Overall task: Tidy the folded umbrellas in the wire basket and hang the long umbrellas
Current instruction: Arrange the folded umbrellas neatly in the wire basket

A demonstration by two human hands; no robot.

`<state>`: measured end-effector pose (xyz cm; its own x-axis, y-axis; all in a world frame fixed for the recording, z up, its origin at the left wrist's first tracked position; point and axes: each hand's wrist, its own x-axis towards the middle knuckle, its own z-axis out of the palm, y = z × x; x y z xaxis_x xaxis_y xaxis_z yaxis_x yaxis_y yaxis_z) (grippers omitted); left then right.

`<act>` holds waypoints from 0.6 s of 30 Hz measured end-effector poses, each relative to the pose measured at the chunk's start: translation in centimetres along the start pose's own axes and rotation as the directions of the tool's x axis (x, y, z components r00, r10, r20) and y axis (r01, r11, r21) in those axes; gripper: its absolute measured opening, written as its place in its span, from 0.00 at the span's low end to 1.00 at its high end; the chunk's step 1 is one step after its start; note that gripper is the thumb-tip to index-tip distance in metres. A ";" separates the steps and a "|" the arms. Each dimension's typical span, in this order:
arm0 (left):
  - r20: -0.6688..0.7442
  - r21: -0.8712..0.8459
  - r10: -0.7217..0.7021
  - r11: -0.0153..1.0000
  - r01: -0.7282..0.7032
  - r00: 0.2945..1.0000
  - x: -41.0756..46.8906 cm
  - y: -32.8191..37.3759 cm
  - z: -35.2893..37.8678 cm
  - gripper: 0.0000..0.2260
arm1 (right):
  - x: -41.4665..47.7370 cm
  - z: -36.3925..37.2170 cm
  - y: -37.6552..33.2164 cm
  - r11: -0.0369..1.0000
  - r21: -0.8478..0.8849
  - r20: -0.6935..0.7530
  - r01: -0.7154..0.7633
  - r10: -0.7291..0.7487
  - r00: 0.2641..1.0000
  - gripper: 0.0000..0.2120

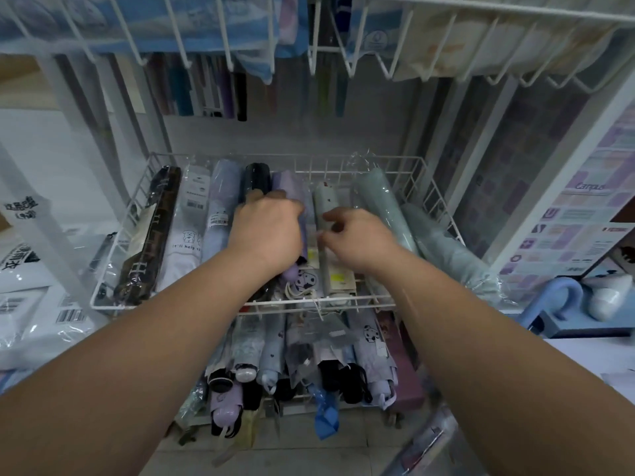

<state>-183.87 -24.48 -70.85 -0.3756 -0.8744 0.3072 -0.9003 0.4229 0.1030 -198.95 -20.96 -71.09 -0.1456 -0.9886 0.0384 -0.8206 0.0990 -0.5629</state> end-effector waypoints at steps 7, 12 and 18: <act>0.033 -0.487 0.040 0.873 -0.019 0.999 1.3 6.4 0.5 0.19 | -1.1 -6.6 6.0 0.741 -0.642 -0.203 -0.198 0.085 0.975 0.22; 0.232 -0.566 0.086 0.822 0.063 0.969 3.6 11.4 3.1 0.24 | -2.3 -8.5 7.3 0.768 -0.605 -0.165 -0.210 0.137 0.977 0.21; 0.338 -0.593 -0.001 0.776 0.214 0.941 6.0 13.8 5.8 0.24 | -2.3 -7.9 7.7 0.726 -0.672 -0.107 -0.146 0.100 0.989 0.17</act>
<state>-199.79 -25.30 -73.03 -0.4265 -0.9040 -0.0303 -0.6485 0.2823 0.7070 -209.36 -17.06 -68.99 -0.2853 -0.9559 0.0694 -0.9458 0.2926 0.1409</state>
